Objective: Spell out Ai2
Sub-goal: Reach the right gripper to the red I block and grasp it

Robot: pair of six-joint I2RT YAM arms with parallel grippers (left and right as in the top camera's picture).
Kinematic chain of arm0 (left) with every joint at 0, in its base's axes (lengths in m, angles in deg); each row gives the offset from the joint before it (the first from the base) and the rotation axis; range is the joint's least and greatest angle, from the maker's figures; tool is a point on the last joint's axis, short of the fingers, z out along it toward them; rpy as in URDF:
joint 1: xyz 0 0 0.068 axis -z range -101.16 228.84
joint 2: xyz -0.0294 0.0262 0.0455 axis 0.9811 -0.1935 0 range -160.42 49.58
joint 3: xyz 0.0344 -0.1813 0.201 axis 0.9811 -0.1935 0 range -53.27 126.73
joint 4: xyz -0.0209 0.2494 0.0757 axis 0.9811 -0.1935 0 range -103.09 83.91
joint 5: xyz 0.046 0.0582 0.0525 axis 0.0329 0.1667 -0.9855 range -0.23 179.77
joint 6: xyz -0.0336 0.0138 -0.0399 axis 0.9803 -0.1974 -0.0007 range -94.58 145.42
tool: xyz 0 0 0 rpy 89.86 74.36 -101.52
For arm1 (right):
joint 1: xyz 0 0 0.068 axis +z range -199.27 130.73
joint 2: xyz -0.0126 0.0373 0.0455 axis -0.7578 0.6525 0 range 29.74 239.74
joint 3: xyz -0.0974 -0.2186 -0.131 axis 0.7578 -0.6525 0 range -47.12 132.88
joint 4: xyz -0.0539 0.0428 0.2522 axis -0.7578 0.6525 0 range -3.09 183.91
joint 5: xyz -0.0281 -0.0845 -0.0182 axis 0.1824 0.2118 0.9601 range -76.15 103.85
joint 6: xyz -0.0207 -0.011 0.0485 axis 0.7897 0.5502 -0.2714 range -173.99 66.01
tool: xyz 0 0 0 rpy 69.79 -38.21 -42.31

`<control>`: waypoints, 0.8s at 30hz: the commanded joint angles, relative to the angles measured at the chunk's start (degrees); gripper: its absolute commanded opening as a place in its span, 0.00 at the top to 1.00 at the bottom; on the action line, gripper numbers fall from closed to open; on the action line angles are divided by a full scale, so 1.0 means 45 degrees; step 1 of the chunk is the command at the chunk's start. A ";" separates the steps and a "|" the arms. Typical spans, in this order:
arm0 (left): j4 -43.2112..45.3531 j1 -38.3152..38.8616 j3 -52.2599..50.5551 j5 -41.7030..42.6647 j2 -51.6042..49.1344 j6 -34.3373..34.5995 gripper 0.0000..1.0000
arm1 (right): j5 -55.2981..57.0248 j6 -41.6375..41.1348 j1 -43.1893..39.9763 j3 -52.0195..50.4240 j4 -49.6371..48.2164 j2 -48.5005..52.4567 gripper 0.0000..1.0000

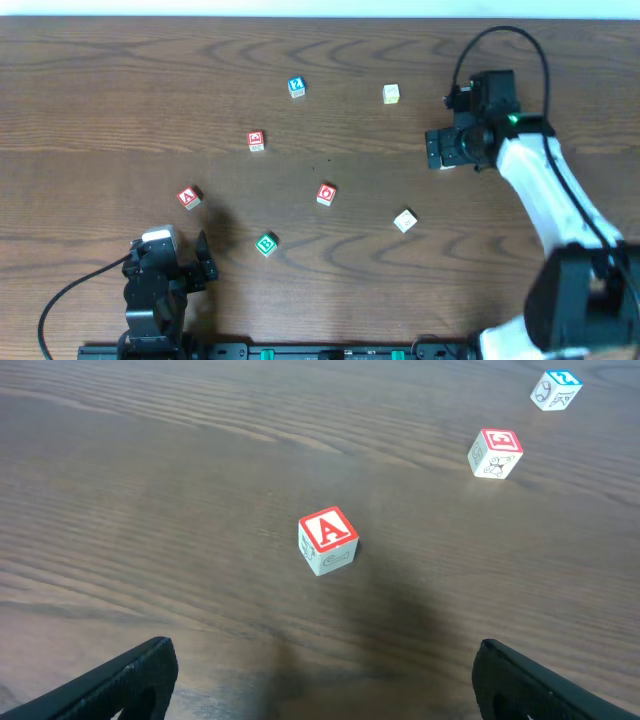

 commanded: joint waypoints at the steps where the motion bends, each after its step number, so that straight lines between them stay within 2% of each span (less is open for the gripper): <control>1: 0.0000 0.0053 -0.0121 -0.0165 0.0078 -0.0185 0.05 | 0.0461 0.1166 -0.0413 0.0340 0.0058 0.0937 0.09; 10: 0.0000 0.0053 -0.0121 -0.0165 0.0078 -0.0180 0.05 | -0.0568 0.1535 -0.1093 0.0345 -0.0223 0.1880 0.11; 21: 0.0000 0.0053 -0.0121 -0.0165 0.0078 -0.0185 0.05 | -0.0923 0.1622 -0.1044 0.0350 -0.0636 0.2720 0.14; 24: 0.0000 0.0053 -0.0121 -0.0165 0.0078 -0.0185 0.05 | -0.0928 0.1622 -0.1010 0.0350 -0.0835 0.2720 0.18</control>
